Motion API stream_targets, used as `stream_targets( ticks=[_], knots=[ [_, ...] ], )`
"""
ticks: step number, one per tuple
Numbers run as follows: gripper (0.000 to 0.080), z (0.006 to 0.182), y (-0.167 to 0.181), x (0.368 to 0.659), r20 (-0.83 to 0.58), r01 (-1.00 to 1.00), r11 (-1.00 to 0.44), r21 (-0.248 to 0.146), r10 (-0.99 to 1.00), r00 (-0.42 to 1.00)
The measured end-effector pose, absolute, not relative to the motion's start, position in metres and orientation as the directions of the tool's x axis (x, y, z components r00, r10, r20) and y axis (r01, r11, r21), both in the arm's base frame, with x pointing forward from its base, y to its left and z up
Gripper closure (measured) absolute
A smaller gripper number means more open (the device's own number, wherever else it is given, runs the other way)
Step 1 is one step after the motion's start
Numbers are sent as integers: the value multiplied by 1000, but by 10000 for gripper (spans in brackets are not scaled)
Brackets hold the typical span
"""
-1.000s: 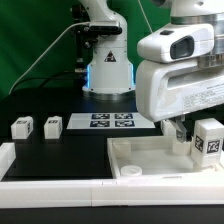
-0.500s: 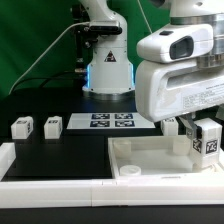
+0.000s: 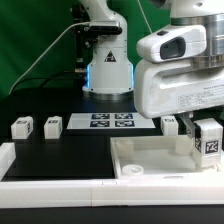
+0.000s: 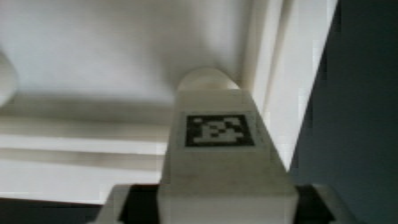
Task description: Assemble one leg
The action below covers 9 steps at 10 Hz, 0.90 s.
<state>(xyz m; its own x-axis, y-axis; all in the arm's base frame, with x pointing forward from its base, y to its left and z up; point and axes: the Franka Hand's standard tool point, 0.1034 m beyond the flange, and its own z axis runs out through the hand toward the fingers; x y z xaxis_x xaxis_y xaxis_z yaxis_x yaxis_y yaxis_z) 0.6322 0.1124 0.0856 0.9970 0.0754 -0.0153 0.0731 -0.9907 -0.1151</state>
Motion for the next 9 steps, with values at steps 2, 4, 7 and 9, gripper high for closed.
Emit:
stream_targets(
  ticks=[2,4,7,9],
  knots=[
    [506,85,111,632,-39,-136,-985,-108,-132,990],
    [506,85,110,632,-64,-383,-919,-91,-379,923],
    [506,84,109,631,-79,-651,-757,-56,-647,759],
    [506,84,109,632,-83,-791,-610,-36,-787,611]
  ],
)
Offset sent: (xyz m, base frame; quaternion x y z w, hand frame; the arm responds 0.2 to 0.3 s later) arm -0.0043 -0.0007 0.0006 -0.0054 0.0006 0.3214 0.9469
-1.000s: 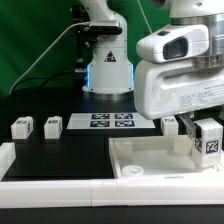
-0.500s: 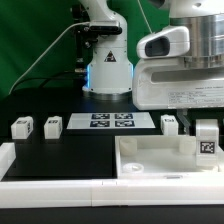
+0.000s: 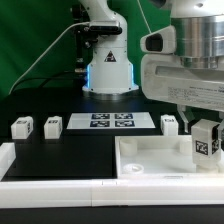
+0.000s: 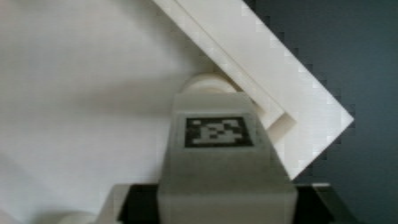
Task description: Assemble one leg
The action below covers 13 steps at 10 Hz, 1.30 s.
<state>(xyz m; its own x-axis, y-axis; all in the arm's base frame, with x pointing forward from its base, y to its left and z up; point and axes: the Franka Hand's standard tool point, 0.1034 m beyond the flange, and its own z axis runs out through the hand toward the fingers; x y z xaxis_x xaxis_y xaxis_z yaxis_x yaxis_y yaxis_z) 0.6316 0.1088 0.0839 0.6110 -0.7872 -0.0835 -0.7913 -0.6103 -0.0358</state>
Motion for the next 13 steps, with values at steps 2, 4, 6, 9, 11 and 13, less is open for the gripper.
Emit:
stream_targets(
  ticks=[2,4,6,9,11,13],
  knots=[
    [506,84,109,632,-87,-900,-435,-17,-896,435],
    [506,84,109,632,-89,-970,-244,-2,-966,243],
    [506,84,110,632,-89,-993,-118,10,-989,116],
    [259,83,112,631,-90,-992,-129,11,-988,127],
    [171,82,117,630,-90,-973,-231,3,-969,230],
    [151,82,119,629,-88,-873,-487,-21,-869,487]
  ],
)
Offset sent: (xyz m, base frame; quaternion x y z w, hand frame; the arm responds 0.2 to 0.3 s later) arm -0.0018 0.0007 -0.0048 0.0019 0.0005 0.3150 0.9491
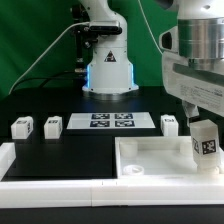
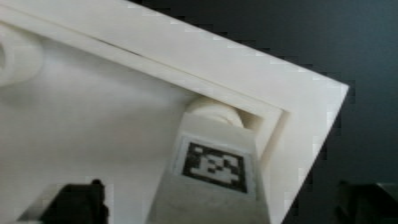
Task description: Assemble one leg
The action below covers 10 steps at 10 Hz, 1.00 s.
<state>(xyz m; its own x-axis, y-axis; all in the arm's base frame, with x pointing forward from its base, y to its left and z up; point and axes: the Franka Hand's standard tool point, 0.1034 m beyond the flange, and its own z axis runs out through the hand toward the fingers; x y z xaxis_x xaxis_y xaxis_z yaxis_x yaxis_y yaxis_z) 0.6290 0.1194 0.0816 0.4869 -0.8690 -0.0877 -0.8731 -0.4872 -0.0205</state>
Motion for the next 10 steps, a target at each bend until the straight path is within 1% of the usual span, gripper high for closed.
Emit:
stream_targets(
  ticks=[2,3,5,6,8,9,10],
  knots=[
    [150,81,121,628,-82,-750,-661,-37,-746,661],
    [150,80,120,628,-74,-642,-765,-47,-639,766],
    [150,80,120,628,-63,-469,-881,-60,-466,883],
    [150,80,118,628,-53,-336,-940,-68,-332,942],
    [150,79,115,629,-39,-142,-987,-77,-139,990],
    [150,79,114,629,-29,-19,-997,-81,-17,999],
    [150,79,114,629,-23,60,-995,-83,62,998]
  ],
)
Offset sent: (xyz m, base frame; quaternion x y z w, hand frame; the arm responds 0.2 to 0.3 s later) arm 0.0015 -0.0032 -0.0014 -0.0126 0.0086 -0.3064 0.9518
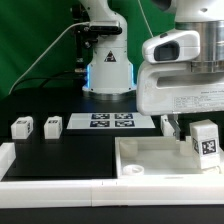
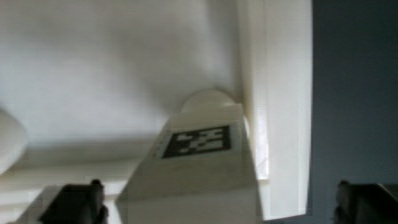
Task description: Assemble one leg
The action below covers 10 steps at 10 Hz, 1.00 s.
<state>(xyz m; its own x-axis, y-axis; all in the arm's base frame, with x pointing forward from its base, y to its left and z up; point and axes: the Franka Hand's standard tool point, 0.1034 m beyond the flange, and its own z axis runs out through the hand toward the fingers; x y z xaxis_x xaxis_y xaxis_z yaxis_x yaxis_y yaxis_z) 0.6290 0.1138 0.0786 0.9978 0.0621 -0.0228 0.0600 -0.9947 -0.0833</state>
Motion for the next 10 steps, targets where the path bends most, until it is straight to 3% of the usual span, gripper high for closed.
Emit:
stream_targets(
  ticks=[1,3,4,5,10],
  knots=[
    [150,79,114,629,-22,72,-994,-84,74,997],
    [394,79,114,629,-22,70,-994,-84,72,997],
    [394,79,114,629,-22,70,-994,-84,73,997],
    [509,79,114,629,-22,70,-994,-84,73,997],
    [509,79,114,629,-26,24,-996,-84,26,999]
  ],
)
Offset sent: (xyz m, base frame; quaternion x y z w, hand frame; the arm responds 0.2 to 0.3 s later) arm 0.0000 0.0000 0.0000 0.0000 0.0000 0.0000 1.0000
